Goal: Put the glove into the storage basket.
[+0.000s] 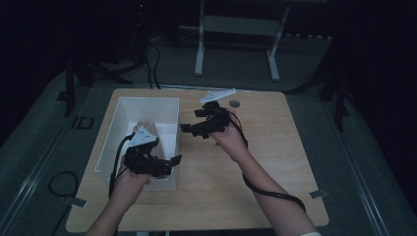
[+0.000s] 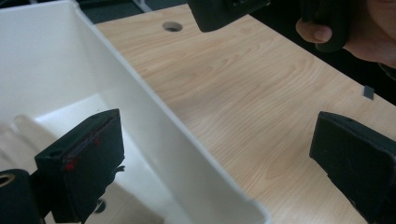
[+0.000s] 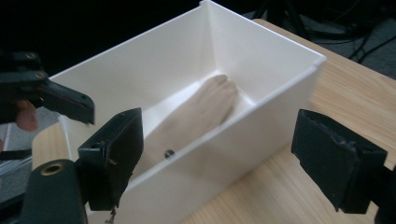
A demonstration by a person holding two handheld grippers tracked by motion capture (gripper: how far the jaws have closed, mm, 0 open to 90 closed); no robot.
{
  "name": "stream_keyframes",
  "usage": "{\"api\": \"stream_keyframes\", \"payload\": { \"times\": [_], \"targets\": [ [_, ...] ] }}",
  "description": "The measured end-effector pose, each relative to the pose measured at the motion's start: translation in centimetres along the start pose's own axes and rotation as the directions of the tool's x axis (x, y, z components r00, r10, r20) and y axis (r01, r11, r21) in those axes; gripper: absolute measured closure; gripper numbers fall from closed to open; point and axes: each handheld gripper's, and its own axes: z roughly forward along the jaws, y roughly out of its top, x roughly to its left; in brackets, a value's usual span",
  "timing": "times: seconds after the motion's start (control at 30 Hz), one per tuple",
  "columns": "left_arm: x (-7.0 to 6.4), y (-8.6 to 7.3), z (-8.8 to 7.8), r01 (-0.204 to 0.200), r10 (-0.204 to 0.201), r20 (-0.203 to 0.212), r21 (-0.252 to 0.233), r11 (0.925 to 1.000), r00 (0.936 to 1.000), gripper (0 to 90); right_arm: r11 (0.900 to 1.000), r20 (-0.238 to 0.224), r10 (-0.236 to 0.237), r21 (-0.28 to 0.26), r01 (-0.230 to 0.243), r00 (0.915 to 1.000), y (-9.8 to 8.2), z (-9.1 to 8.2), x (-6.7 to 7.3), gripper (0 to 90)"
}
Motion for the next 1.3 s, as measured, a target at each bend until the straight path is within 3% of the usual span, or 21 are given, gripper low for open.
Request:
{"api": "stream_keyframes", "payload": {
  "times": [0.23,0.53,0.7,1.13,1.3],
  "targets": [
    [-2.4,1.1,0.8,-0.048,0.05,0.04,-0.03,0.9984,0.998,3.5,1.0,0.043,0.006,-0.016,-0.005,0.999,-2.1,-2.6,-1.3,17.1],
    [-5.1,0.8,3.1,-0.084,0.085,0.141,-0.01,0.9964,0.9864,3.5,1.0,0.062,0.01,-0.007,-0.01,0.998,-4.6,-4.7,-2.1,17.0],
    [-6.3,-0.1,4.6,-0.1,0.099,0.193,-0.008,0.995,0.9762,3.5,1.0,0.075,0.001,-0.004,-0.001,0.9972,-6.0,-4.8,-2.1,16.9],
    [-7.8,-2.7,7.5,-0.121,0.11,0.262,0.027,0.9923,0.9588,3.6,0.999,0.075,0.012,0.037,-0.015,0.9971,-11.1,-3.8,-2.6,16.4],
    [-8.3,-3.5,8.4,-0.141,0.122,0.277,0.05,0.9888,0.9531,3.6,1.0,0.074,0.016,0.026,-0.018,0.9971,-12.7,-3.7,-3.1,16.3]
  ]
}}
